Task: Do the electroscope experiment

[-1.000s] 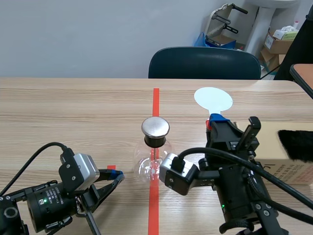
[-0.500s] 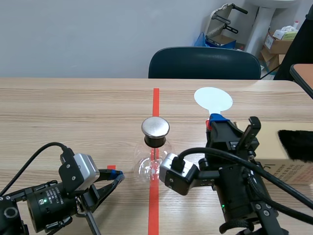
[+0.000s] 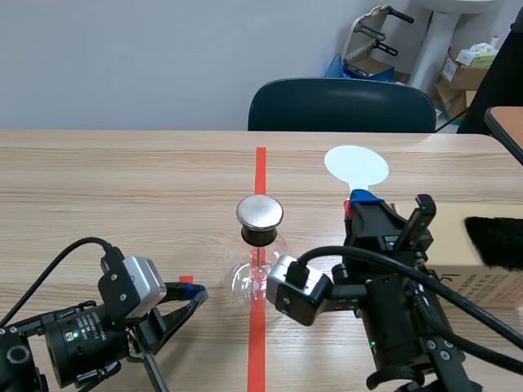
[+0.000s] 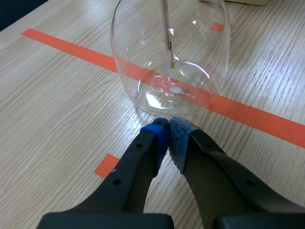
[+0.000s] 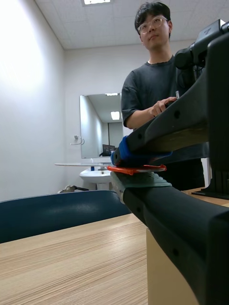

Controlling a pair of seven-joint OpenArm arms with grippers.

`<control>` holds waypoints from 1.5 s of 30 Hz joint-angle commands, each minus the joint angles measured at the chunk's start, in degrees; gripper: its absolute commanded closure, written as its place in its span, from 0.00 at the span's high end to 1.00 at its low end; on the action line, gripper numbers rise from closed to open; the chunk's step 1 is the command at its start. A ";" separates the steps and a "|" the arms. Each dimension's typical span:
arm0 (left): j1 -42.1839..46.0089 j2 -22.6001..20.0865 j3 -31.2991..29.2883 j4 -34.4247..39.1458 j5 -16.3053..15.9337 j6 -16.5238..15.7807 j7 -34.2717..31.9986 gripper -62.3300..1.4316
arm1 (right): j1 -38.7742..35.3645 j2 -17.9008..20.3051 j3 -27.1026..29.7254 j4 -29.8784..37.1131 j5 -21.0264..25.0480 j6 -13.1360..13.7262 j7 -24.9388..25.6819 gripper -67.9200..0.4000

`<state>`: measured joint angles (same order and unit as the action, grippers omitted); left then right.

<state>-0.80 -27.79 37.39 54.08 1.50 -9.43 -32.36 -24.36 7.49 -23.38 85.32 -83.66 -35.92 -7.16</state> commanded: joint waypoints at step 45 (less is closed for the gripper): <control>-0.17 0.13 -0.22 0.98 -0.37 -0.11 0.66 0.07 | 0.39 0.76 0.17 0.33 -0.04 0.76 8.28 0.03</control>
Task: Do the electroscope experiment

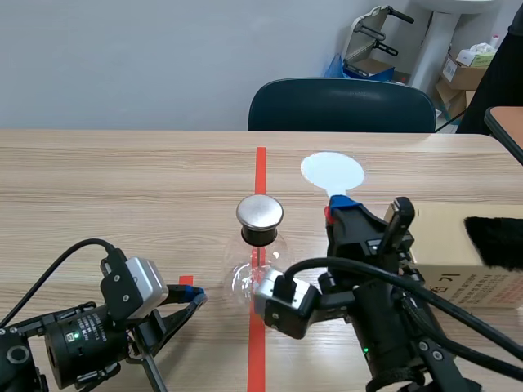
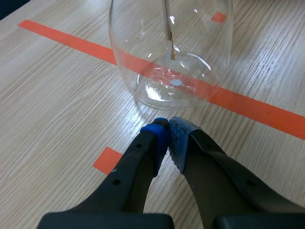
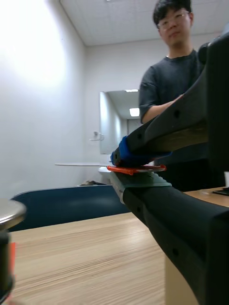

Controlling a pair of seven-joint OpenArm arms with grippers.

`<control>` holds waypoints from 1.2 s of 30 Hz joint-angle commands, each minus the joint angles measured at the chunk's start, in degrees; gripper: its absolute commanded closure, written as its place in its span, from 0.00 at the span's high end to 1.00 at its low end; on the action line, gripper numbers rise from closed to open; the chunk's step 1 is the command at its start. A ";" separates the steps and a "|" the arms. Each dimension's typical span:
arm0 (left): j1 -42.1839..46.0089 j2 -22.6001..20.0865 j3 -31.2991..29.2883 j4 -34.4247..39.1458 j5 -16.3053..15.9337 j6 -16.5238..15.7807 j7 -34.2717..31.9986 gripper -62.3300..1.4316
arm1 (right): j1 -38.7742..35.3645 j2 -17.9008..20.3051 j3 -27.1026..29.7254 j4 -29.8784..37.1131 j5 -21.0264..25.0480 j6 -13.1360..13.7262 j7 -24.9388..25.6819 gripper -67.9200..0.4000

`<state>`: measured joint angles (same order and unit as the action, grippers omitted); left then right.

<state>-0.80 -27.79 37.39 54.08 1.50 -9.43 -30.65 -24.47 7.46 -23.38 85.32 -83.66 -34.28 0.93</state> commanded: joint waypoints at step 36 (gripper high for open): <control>-0.17 0.13 -0.22 0.98 -0.37 -0.11 -0.96 0.07 | 0.33 0.79 0.17 0.63 -0.04 -1.70 17.94 0.03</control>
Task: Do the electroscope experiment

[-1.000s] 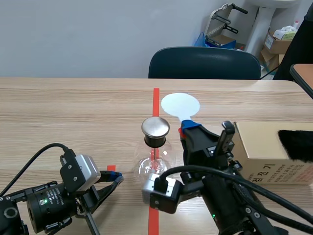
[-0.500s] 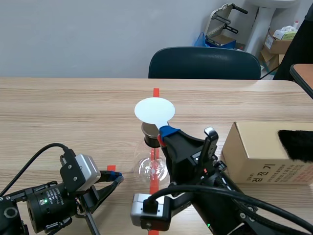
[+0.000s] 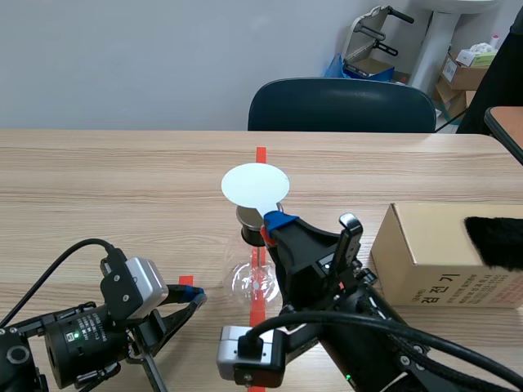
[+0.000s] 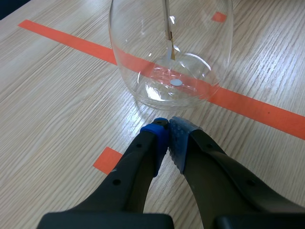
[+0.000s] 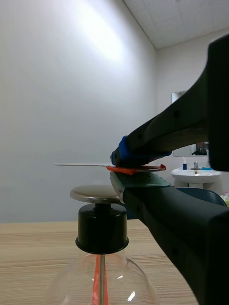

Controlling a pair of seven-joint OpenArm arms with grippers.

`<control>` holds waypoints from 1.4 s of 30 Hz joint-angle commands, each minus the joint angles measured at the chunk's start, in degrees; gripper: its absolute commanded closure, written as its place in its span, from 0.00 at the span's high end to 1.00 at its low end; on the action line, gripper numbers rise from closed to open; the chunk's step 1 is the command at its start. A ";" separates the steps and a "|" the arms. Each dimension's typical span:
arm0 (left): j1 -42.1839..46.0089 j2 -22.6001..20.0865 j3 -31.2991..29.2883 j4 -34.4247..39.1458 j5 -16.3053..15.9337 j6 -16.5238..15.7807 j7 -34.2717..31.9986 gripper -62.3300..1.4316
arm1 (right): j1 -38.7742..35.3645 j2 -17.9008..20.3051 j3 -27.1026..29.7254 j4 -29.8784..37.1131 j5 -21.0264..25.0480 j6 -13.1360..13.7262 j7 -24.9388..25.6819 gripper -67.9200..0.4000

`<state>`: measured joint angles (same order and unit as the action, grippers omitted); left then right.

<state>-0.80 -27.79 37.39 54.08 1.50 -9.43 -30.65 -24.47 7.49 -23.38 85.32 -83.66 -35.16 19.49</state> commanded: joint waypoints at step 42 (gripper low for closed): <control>-0.17 0.13 -0.22 0.98 -0.35 -0.11 -0.79 0.07 | -2.21 2.58 4.31 2.82 -0.04 0.48 -8.00 0.03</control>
<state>-0.80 -27.79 37.39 54.08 1.50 -9.43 -30.61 -27.33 9.56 -19.25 87.07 -83.66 -33.78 11.25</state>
